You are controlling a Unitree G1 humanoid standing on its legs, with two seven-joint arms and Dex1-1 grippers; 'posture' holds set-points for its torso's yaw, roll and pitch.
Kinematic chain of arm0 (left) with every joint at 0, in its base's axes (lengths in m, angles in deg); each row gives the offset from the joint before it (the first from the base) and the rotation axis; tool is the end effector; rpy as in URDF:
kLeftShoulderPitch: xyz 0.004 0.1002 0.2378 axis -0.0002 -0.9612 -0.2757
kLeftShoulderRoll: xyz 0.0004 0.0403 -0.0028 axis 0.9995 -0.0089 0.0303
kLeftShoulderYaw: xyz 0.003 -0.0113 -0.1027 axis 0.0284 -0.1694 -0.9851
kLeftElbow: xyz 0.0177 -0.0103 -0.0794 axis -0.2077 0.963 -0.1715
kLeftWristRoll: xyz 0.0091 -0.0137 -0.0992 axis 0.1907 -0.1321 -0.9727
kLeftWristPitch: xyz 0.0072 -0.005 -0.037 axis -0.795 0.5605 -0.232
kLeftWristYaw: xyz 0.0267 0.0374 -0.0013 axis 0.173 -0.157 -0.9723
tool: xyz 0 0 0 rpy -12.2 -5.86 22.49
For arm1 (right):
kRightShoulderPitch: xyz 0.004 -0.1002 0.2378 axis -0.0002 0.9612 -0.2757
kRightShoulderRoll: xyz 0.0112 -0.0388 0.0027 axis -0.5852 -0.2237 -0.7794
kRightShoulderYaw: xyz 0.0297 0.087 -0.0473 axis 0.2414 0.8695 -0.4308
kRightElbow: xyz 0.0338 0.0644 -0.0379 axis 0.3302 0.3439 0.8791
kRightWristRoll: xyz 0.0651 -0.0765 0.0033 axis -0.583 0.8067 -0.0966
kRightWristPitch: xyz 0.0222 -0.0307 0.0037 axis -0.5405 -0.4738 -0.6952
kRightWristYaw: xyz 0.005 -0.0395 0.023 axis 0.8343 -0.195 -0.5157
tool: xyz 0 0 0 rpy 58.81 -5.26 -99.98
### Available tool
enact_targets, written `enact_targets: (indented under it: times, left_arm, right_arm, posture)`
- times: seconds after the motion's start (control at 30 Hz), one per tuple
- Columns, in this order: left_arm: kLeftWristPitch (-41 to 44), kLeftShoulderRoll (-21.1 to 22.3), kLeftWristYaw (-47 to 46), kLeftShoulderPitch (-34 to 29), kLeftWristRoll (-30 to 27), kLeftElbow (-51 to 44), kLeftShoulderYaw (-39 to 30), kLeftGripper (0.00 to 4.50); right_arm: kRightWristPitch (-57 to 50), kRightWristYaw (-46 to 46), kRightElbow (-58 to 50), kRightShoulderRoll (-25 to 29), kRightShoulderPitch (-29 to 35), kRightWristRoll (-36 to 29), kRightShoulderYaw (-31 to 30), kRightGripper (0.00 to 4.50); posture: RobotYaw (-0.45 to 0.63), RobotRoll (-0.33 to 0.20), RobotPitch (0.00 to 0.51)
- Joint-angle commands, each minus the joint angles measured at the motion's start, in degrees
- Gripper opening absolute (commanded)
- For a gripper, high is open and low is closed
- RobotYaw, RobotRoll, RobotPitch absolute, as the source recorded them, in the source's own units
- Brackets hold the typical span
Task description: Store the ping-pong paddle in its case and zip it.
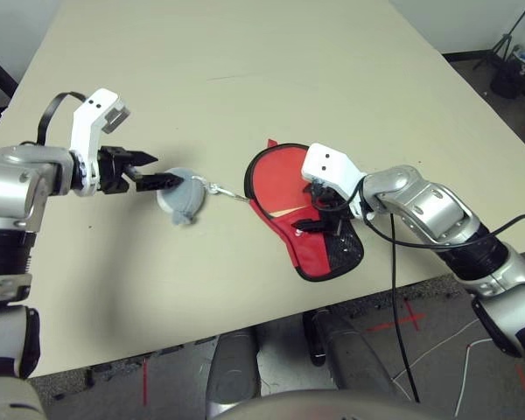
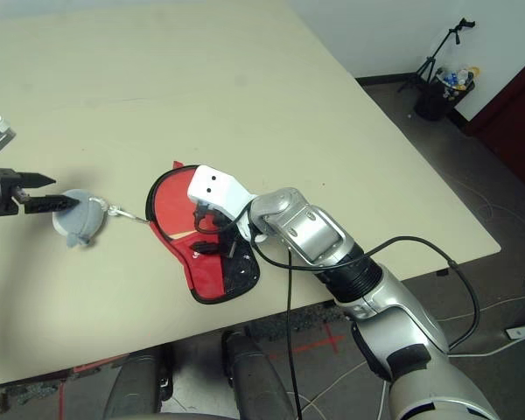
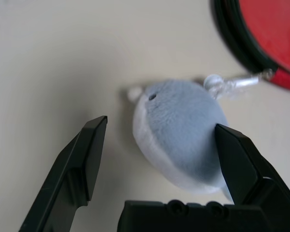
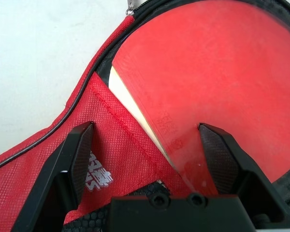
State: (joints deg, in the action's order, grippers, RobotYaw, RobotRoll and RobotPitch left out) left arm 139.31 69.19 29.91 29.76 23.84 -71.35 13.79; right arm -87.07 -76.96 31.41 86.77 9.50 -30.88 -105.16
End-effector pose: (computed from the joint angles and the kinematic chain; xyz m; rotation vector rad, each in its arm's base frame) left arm 0.2575 0.3225 0.2172 0.2591 0.6688 -0.6340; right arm 0.2847 -0.1119 0.1741 -0.5832 0.4828 1.1634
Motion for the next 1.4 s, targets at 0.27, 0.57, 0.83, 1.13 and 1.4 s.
enact_targets:
  times: [0.27, 0.57, 0.83, 1.13, 1.4]
  left_arm:
    - [7.5, -10.9, -3.7, -1.1, -3.3, -3.0, 2.1, 4.5]
    - [4.0, -14.0, -5.7, -1.0, -2.1, -0.9, 2.5, 4.5]
    - [1.2, -13.4, -5.8, -2.3, -1.1, -1.4, 3.6, 4.32]
    - [-2.0, -14.2, -8.8, -0.1, 0.6, 2.8, 2.3, 1.79]
    - [-11.3, -15.8, -12.4, 8.0, 5.9, 15.0, 3.5, 0.41]
  right_arm:
    - [0.4, -1.4, 4.9, -2.5, 0.5, 3.2, -0.8, 4.46]
    - [1.6, -2.6, 6.6, -3.7, 0.0, 5.0, -0.6, 4.46]
    - [1.6, -3.3, 6.5, -4.0, 0.4, 6.0, -0.4, 4.49]
    - [1.9, -3.9, 7.0, -4.0, 0.5, 6.5, -0.4, 4.5]
    - [1.8, -4.9, 6.7, -3.7, 0.6, 7.0, -1.0, 4.5]
  posture:
    - [0.0, 0.0, 0.183]
    - [0.0, 0.0, 0.189]
    - [0.01, 0.0, 0.192]
    - [0.01, 0.0, 0.193]
    - [0.01, 0.0, 0.201]
